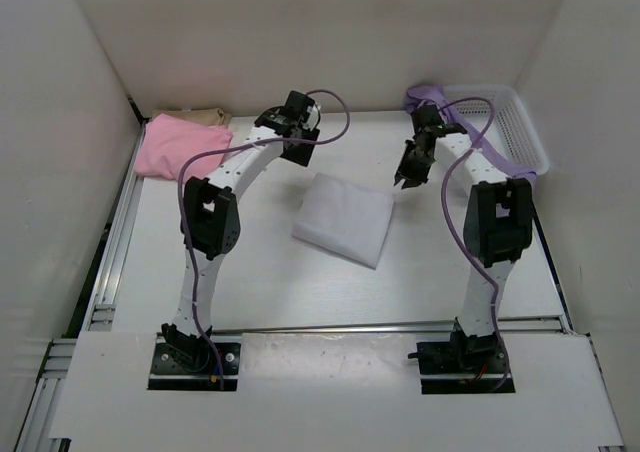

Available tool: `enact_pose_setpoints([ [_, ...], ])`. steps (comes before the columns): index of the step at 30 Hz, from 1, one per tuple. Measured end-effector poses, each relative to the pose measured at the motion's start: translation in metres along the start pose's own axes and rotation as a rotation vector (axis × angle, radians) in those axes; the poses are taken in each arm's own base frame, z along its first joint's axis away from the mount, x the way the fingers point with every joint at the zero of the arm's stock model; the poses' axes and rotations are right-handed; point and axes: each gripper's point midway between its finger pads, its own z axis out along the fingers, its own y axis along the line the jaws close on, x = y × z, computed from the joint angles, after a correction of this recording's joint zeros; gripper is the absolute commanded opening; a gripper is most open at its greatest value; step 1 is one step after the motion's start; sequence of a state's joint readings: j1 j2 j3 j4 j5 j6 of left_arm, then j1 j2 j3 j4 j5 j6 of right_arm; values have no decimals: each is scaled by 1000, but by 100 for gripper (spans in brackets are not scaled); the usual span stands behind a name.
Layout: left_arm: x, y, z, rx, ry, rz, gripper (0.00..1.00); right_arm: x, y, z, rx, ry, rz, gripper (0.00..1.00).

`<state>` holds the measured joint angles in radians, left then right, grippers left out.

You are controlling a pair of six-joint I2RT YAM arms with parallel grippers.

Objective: Fold and stack the t-shirts
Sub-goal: Fold the long partially folded tshirt into a neat square, then smooth out wrinkles on the folded tshirt

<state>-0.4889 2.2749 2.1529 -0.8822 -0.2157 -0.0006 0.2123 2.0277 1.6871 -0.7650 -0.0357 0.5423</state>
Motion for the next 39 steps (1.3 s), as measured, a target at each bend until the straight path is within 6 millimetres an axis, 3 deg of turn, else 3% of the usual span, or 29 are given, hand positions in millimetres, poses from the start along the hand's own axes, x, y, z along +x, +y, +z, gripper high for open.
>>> enact_pose_setpoints([
  [1,5,2,-4,11,7,-4,53,6,0,-7,8,-14,-11,18],
  [2,10,1,-9,28,17,-7,49,14,2,-14,9,-22,-22,14],
  [5,20,-15,-15,105,37,7,48,38,10,-28,-10,-25,-43,5],
  [7,25,-34,-16,180,50,19,49,47,16,-25,-25,-9,-40,2],
  [12,44,-74,-4,316,112,43,49,59,5,22,16,89,21,0],
  [15,63,-81,15,329,171,49,50,64,1,52,35,162,60,0],
  [20,88,-82,38,320,250,51,52,45,9,51,12,125,69,0],
  [25,83,-77,31,299,232,52,58,37,15,46,1,98,18,0],
  [28,82,-63,17,241,219,57,58,30,25,32,-18,54,-35,0],
  [32,75,-44,-23,174,160,63,58,40,47,-18,-81,-43,-100,0],
  [36,76,-55,-77,261,94,69,58,92,66,-71,-231,-76,-122,0],
  [37,80,-62,-86,296,88,75,58,109,66,-74,-260,-55,-112,0],
  [39,91,-78,-94,368,107,87,58,138,55,-64,-273,6,-66,0],
])
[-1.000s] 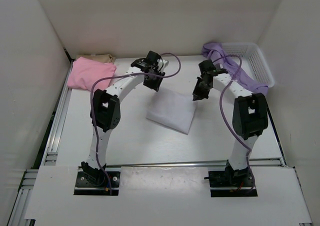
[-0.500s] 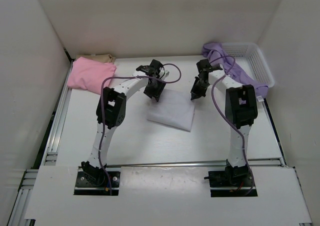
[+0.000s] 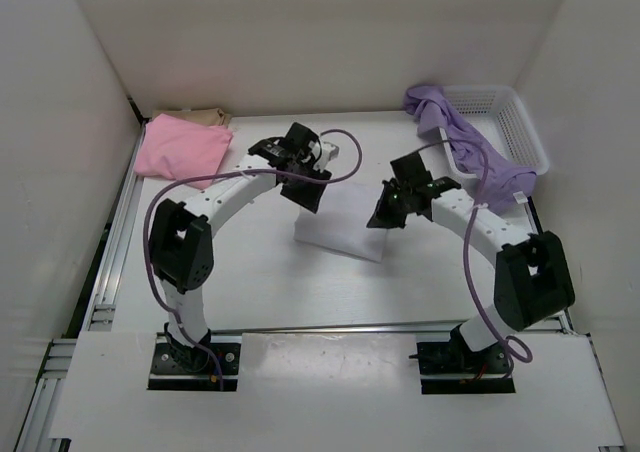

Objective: Fold and stack the t-shirts
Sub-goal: Smooth out wrinkles on the folded tshirt

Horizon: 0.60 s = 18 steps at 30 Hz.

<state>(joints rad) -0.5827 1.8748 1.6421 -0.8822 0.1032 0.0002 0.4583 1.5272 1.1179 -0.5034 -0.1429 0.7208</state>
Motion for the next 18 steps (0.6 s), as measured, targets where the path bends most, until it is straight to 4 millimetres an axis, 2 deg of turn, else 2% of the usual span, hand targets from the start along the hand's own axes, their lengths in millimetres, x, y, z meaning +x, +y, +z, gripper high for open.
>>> enact_pose_setpoints([
  [4,29,-26,31,128,111,1,55,50,-39,31,81,145,116,0],
  [7,55,-29,60,166,215,-22,54,69,-52,43,125,208,157,0],
  [9,74,-27,74,165,278,-35,54,74,-55,48,144,221,168,0],
  [11,87,-26,80,160,315,-46,54,75,-62,51,181,224,179,0],
  [15,91,-21,77,133,310,-44,56,70,-72,56,243,231,196,0],
  [18,92,-20,74,127,299,-43,62,61,-75,57,264,212,177,0],
])
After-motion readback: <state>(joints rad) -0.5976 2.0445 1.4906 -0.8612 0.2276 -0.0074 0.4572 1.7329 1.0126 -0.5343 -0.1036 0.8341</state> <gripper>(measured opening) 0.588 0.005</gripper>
